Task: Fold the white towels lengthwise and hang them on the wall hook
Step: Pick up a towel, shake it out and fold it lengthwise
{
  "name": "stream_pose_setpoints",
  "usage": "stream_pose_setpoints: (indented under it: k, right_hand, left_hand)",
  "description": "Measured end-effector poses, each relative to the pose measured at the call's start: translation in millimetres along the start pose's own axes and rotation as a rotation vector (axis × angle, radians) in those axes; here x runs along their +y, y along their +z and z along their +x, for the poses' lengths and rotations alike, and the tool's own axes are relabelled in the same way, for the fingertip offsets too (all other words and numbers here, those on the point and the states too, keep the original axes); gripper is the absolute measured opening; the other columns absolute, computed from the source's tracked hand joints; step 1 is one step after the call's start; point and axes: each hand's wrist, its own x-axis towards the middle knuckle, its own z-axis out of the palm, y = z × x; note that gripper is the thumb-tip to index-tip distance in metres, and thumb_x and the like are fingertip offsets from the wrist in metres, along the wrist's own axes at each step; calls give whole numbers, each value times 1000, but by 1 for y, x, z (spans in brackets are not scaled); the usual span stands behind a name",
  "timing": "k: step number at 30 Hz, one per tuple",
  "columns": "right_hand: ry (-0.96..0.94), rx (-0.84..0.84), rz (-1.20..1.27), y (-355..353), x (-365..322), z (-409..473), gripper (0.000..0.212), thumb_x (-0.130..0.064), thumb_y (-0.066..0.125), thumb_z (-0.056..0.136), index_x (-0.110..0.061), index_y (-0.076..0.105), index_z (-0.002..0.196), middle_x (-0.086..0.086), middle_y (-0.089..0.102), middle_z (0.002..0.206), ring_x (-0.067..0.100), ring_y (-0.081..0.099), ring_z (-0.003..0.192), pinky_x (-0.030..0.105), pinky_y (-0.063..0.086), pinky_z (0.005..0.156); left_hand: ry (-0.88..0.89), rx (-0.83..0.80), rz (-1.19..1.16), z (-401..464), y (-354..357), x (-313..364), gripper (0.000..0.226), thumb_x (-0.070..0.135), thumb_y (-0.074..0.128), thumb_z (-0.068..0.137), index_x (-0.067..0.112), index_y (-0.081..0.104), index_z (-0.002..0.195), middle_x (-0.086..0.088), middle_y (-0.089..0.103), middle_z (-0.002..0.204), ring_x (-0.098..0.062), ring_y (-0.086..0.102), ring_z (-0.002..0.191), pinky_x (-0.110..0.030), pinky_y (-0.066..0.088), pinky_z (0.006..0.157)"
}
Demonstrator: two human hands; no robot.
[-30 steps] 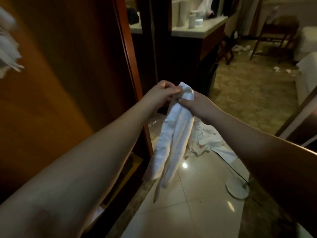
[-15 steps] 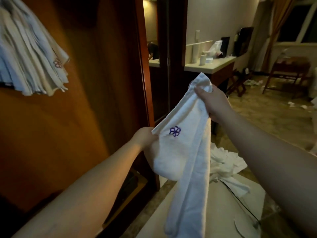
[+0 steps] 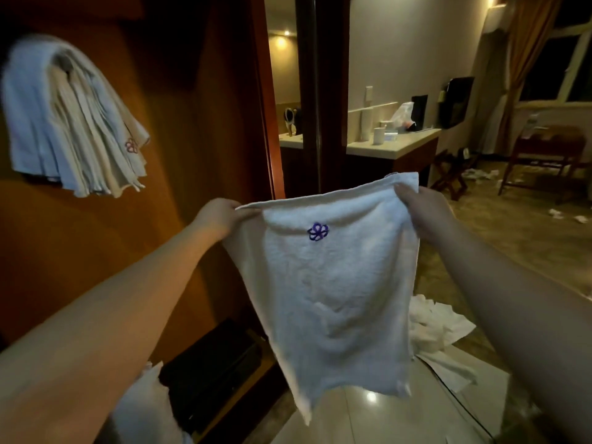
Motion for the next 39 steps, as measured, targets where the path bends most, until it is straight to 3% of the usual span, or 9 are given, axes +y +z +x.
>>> stream_pose_setpoints:
  k: [3, 5, 10, 15, 20, 24, 28, 33, 39]
  right_hand:
    - [130, -31, 101, -1, -1, -1, 22, -34, 65, 98, -14, 65, 108, 6, 70, 100, 25, 69, 91, 43, 58, 83]
    - [219, -46, 165, 5, -2, -4, 20, -32, 65, 99, -12, 63, 102, 6, 70, 96, 24, 69, 87, 40, 57, 72]
    - [265, -94, 313, 39, -6, -27, 26, -32, 62, 100, -11, 64, 115, 8, 72, 107, 26, 70, 96, 41, 58, 75]
    - [80, -163, 110, 91, -14, -74, 35, -50, 53, 99, -22, 68, 113, 3, 74, 104, 23, 71, 97, 48, 56, 95]
    - [-292, -226, -259, 117, -20, -123, 39, -57, 39, 103, -30, 66, 113, -10, 66, 88, 4, 63, 80, 26, 45, 64]
    - [-437, -332, -363, 110, -15, -141, 38, -55, 37, 104, -32, 67, 103, -14, 68, 86, 1, 64, 79, 28, 49, 69]
    - [-513, -406, -296, 98, -22, -150, 41, -53, 39, 104, -45, 50, 143, -37, 59, 110, -22, 54, 101, 1, 39, 77]
    - [-510, -567, -166, 106, -41, -162, 49, -57, 38, 101, -39, 50, 146, -25, 60, 131, -12, 53, 121, 13, 40, 98]
    - [-680, -596, -464, 106, -50, -161, 72, -49, 64, 93, -45, 26, 155, -21, 35, 158, -10, 33, 136, 14, 27, 108]
  left_hand:
    - [-45, -72, -217, -10, -22, 21, 43, 69, 70, 76, 26, 70, 81, 1, 70, 79, -20, 68, 73, -28, 45, 59]
    - [-51, -134, -374, -17, -31, 30, 49, 69, 76, 68, 24, 74, 88, -2, 76, 81, -23, 74, 76, -33, 55, 64]
    - [-71, -214, -594, -34, -31, 52, 36, 49, 73, 77, 23, 73, 101, -7, 68, 114, -28, 63, 107, -40, 48, 99]
    - [-246, -271, -743, -64, -19, 64, 33, 34, 63, 94, 11, 66, 117, -10, 64, 96, -24, 64, 86, -35, 52, 78]
    - [-315, -378, -891, -96, -11, 66, 18, 23, 52, 102, 9, 63, 104, -5, 71, 66, -14, 69, 53, -23, 50, 39]
    - [-347, -395, -981, -115, -17, 67, 20, 18, 49, 103, 5, 63, 95, -8, 69, 62, -14, 67, 48, -23, 50, 37]
    - [-391, -407, -1084, -130, -25, 71, 24, 20, 48, 104, 6, 60, 89, -5, 60, 52, -11, 54, 35, -20, 42, 31]
    - [-397, -369, -1164, -145, -37, 75, 22, 19, 49, 103, 4, 62, 94, -6, 62, 52, -11, 58, 37, -21, 45, 33]
    - [-361, -366, -1219, -156, -50, 66, 24, 20, 53, 101, 5, 64, 85, -11, 69, 67, -18, 68, 52, -26, 56, 46]
